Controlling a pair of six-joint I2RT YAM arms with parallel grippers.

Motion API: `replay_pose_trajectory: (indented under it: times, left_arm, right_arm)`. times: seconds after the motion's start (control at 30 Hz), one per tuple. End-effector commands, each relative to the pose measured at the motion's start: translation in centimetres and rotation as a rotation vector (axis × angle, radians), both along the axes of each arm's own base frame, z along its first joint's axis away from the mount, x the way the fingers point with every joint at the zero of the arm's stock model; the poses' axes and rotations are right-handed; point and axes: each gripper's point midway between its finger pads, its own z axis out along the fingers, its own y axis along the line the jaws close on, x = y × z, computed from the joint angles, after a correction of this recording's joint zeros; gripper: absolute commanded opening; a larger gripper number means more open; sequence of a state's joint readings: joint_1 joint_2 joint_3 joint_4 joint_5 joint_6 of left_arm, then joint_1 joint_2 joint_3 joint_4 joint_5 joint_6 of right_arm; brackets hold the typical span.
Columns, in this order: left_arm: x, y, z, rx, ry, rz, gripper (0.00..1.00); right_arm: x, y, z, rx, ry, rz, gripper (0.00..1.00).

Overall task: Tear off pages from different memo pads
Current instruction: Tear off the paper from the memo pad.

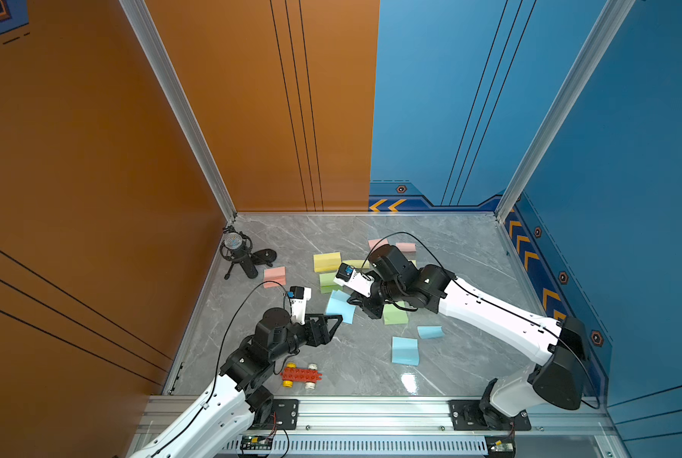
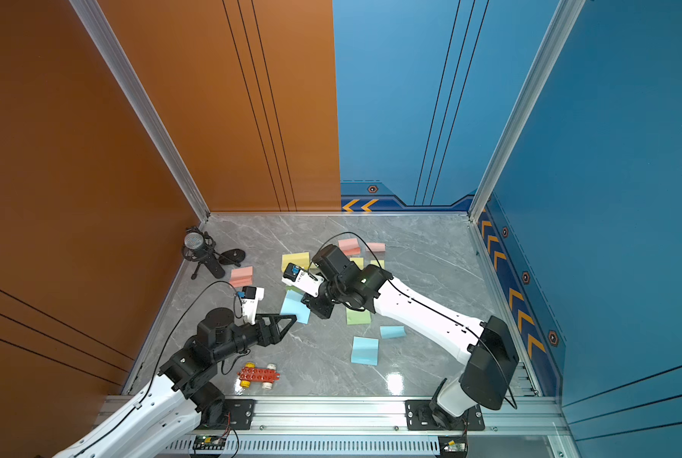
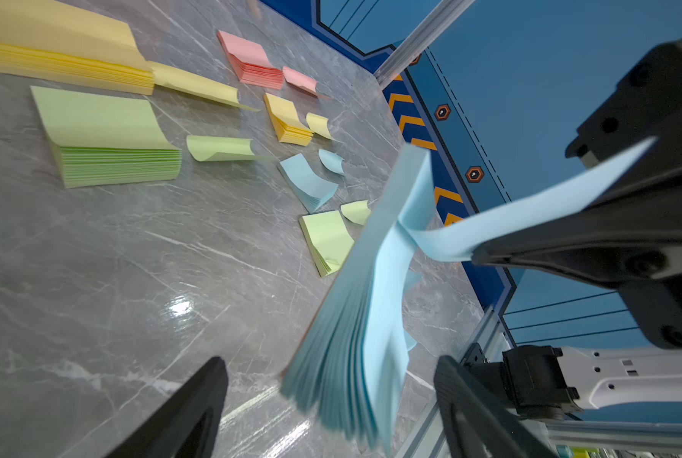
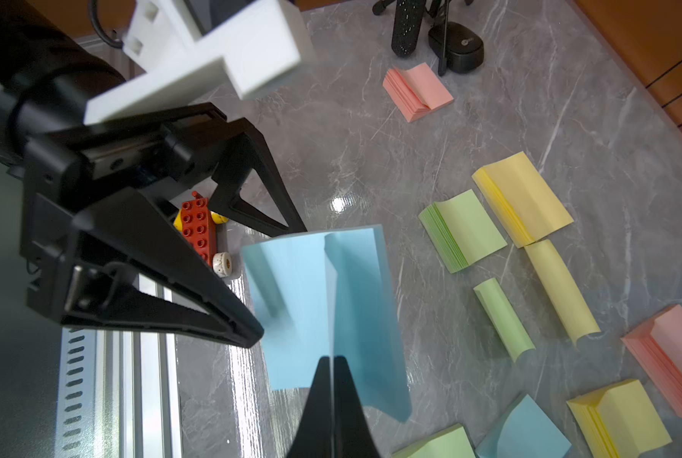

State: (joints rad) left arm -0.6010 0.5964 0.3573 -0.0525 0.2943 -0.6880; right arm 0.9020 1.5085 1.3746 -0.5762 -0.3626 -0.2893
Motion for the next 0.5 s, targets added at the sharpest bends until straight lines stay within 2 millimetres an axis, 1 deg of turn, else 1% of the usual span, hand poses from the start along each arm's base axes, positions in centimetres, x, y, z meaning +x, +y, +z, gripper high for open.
replay_pose_trajectory:
  times: [0.0, 0.1, 0.17, 0.3, 0.33, 0.4, 0.47]
  left_arm:
    - [-1.2, -1.9, 2.9, -0.035, -0.104, -0.119, 0.85]
    - [-1.8, -2.4, 3.8, -0.039, -0.148, -0.147, 0.85]
    - [-2.1, -2.5, 4.2, -0.043, -0.170, -0.158, 0.85]
    - [-2.3, -2.5, 4.8, -0.049, -0.204, -0.149, 0.85]
    - [-2.4, -2.4, 4.9, -0.052, -0.210, -0.148, 0.83]
    - [-2.6, -2.5, 5.2, -0.060, -0.223, -0.158, 0.74]
    - [-2.8, -2.7, 5.3, -0.061, -0.228, -0.163, 0.56]
  right_arm:
    - [-2.2, -0.6, 1.3, 0.046, 0.009, 0.089, 0.00]
    - [-4.1, -0.9, 2.0, 0.087, 0.015, 0.174, 0.00]
    - [-4.9, -1.2, 2.4, 0.104, 0.009, 0.212, 0.00]
    - [-5.8, -1.7, 2.4, 0.113, 0.010, 0.249, 0.00]
    - [-6.0, -1.8, 2.3, 0.113, 0.015, 0.252, 0.00]
    - [-5.9, -1.9, 2.1, 0.108, 0.018, 0.247, 0.00]
    - [-5.6, -2.2, 2.0, 0.104, 0.011, 0.234, 0.00]
